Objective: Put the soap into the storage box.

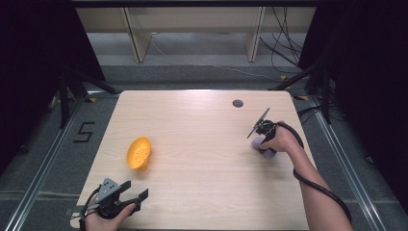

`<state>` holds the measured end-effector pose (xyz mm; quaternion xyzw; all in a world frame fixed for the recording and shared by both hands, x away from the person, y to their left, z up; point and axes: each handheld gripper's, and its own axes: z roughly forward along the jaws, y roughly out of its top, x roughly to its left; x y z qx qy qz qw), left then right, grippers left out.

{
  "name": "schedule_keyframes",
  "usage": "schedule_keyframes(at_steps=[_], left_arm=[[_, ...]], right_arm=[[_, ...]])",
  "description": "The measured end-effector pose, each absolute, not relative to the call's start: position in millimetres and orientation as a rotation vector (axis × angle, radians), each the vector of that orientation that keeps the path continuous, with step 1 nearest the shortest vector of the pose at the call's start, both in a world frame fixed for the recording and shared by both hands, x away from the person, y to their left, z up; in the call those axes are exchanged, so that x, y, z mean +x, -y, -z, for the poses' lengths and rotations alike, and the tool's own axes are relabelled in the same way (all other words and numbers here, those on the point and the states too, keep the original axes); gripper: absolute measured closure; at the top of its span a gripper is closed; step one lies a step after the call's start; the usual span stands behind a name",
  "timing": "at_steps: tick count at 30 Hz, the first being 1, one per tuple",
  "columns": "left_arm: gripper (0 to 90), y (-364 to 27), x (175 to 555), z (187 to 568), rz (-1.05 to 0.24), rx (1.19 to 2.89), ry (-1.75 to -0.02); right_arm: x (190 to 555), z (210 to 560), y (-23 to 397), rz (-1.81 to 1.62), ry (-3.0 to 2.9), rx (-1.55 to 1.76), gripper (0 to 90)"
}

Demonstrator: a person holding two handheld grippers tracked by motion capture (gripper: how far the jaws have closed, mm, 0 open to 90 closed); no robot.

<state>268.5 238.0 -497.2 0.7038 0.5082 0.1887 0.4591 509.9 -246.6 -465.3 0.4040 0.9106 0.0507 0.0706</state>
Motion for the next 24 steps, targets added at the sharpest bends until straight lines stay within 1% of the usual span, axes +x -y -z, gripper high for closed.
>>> schedule_keyframes(at_steps=[11,12,13,16,24], left_arm=[[22.7,-237.8,268.3,497.4,-0.463,1.732,-1.254],[22.7,-237.9,268.3,497.5,-0.463,1.731,-1.253],[22.7,-238.0,268.3,497.5,-0.463,1.731,-1.255],[22.7,-239.2,268.9,497.3,-0.470,1.745,-1.244],[22.7,-238.1,268.6,497.6,-0.466,1.734,-1.257]], right_arm=[[512.8,467.5,245.9,-0.132,-2.753,1.205,47.1],[512.4,467.9,244.9,-0.127,-2.748,1.224,47.3],[513.1,470.0,246.9,-0.135,-2.755,1.176,47.8],[512.1,469.8,244.7,-0.136,-2.743,1.230,49.7],[508.7,470.1,246.6,-0.163,-2.737,1.165,50.1]])
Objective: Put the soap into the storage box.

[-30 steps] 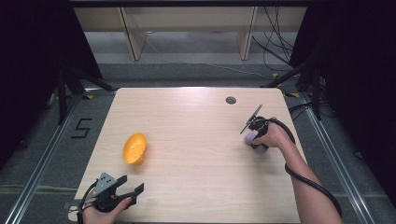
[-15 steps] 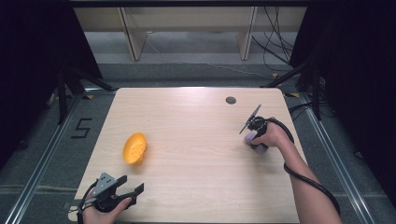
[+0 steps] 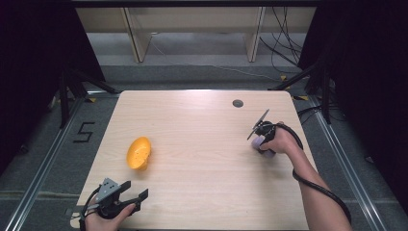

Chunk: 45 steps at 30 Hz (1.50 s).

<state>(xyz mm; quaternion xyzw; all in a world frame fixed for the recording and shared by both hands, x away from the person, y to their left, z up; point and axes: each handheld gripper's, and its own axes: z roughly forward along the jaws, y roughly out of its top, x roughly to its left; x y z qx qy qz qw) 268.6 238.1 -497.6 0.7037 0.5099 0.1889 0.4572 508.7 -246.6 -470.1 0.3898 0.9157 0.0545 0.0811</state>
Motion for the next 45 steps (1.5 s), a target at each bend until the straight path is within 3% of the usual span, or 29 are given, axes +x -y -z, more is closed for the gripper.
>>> schedule_keyframes(at_steps=[45], left_arm=[[22.8,-239.1,268.5,497.3,-0.479,1.735,-1.255]], right_arm=[[470.7,448.7,247.0,-0.221,-2.611,0.837,50.3]])
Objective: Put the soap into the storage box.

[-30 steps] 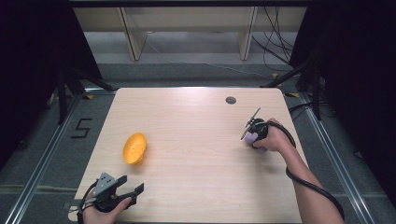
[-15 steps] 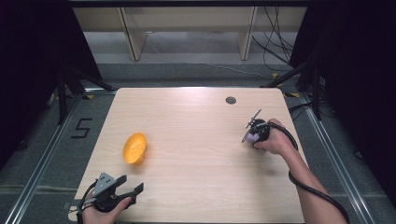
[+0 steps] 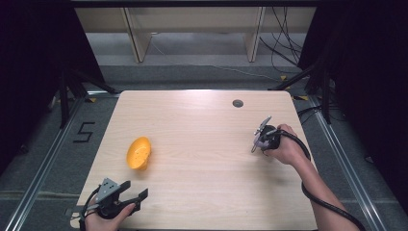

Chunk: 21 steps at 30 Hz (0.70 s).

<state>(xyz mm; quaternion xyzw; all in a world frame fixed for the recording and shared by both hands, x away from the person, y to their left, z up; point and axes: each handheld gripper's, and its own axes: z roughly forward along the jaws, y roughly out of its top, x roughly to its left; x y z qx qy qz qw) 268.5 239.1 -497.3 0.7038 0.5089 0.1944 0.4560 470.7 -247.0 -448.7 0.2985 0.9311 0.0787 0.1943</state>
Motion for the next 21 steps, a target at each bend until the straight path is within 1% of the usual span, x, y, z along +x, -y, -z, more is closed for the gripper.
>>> schedule_keyframes(at_steps=[21], left_arm=[[22.8,-239.2,268.9,497.7,-0.472,1.730,-1.243]], right_arm=[[441.3,439.1,235.1,-0.279,-2.557,0.734,50.4]])
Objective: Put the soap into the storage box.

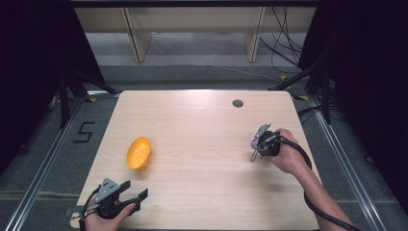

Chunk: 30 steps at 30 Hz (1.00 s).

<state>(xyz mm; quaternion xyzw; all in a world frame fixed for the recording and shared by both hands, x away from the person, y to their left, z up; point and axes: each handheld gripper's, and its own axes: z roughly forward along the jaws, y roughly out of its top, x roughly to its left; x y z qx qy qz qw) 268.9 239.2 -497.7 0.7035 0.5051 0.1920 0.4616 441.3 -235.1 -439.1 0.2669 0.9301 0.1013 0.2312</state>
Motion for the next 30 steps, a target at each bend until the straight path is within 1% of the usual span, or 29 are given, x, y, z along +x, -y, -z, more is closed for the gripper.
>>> schedule_keyframes(at_steps=[30], left_arm=[[22.8,-239.1,268.8,497.6,-0.478,1.726,-1.241]], right_arm=[[394.1,415.5,214.8,-0.330,-2.467,0.551,50.4]])
